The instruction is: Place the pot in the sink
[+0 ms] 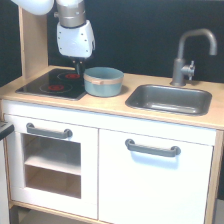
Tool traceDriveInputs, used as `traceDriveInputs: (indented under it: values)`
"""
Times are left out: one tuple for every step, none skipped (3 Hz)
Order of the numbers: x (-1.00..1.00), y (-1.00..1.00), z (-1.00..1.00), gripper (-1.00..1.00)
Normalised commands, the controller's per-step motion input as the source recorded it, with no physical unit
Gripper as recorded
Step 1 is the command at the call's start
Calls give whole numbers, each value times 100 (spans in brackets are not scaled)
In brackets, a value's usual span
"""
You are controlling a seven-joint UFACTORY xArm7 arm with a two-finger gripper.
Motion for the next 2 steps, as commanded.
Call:
traceDriveInputs:
  values:
    - [91,28,1,-79]
    - [38,18,-19,-3]
